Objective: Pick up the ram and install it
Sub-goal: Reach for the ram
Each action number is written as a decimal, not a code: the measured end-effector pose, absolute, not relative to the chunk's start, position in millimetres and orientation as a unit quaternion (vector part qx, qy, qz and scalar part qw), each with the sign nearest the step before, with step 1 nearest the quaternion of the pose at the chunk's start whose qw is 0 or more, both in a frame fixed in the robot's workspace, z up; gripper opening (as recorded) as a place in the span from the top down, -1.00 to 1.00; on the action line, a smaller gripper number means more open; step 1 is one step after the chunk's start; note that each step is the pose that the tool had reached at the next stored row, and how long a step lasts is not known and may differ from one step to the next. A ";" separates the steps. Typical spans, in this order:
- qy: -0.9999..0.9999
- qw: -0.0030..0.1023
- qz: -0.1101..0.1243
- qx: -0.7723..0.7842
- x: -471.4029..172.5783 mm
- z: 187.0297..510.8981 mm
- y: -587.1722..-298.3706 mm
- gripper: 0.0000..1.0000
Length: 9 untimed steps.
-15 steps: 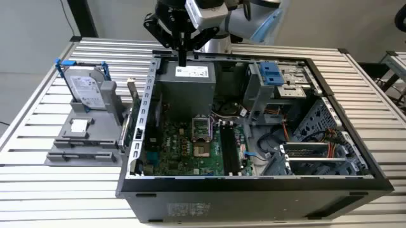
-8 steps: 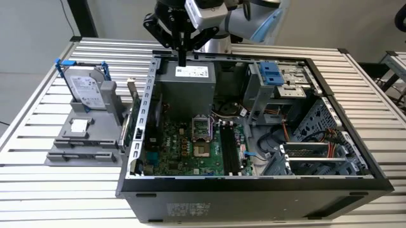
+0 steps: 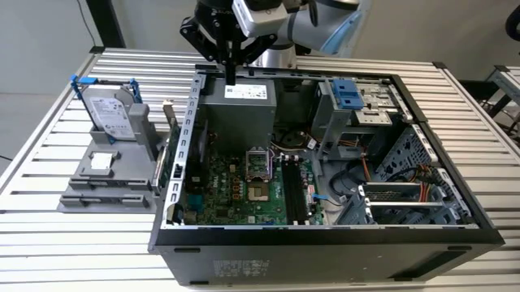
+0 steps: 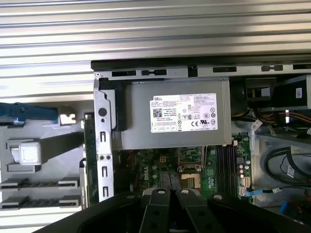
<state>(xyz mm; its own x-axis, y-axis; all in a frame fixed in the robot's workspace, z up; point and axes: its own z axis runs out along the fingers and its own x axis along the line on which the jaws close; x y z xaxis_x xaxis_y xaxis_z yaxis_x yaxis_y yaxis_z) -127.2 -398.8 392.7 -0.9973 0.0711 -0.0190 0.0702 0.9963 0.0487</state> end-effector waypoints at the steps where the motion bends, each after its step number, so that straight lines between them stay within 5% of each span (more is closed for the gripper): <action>1: 0.999 0.010 0.024 0.035 -129.0 392.7 -398.8 1.00; 9: 0.999 0.010 0.024 0.035 -140.2 392.6 -398.8 1.00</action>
